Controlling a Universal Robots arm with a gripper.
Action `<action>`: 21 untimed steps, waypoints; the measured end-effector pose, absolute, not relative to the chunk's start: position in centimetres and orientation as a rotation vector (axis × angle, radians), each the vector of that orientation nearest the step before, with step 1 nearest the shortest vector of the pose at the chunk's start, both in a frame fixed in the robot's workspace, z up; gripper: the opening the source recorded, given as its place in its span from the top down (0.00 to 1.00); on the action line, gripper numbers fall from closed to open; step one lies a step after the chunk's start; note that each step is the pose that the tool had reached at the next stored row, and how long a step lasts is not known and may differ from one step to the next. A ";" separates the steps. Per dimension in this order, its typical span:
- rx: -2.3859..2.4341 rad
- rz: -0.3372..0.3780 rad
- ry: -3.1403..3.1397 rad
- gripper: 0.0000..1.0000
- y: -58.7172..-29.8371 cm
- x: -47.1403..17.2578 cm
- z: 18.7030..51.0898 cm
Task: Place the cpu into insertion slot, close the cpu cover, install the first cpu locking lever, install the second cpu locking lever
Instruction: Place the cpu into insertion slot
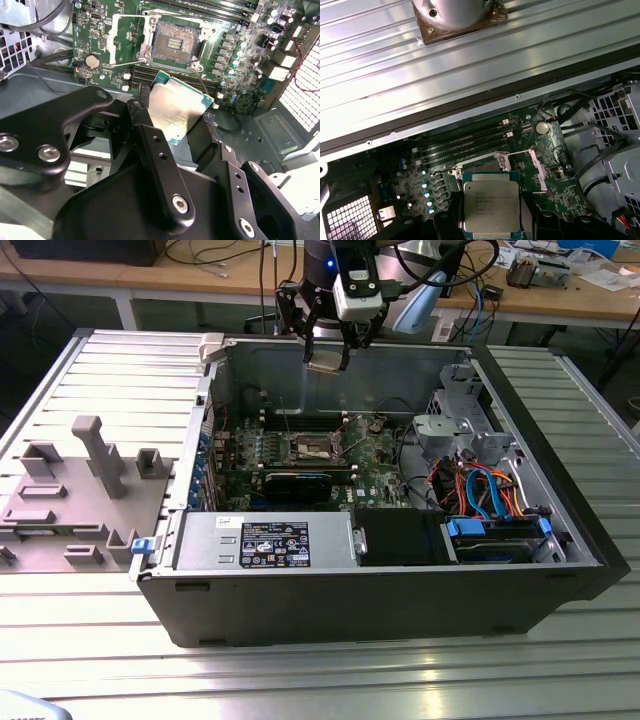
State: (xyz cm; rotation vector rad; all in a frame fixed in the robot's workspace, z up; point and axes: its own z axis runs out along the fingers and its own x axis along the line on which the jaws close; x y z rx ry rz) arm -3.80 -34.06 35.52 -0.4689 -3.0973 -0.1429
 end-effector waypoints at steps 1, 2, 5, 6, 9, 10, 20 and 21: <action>-0.469 -0.143 -3.097 0.45 -34.1 -3.8 35.5; -0.470 -0.143 -3.097 0.45 -34.1 -3.8 35.5; -0.473 -0.143 -3.097 0.45 -34.1 -3.8 35.5; -0.475 -0.143 -3.097 0.45 -34.1 -3.8 35.5; -0.478 -0.143 -3.096 0.45 -34.1 -3.8 35.5; -0.479 -0.143 -3.096 0.45 -34.1 -3.8 35.5; -0.489 -0.143 -3.095 0.45 -34.1 -3.8 35.5; -0.490 -0.143 -3.095 0.45 -34.1 -3.8 35.5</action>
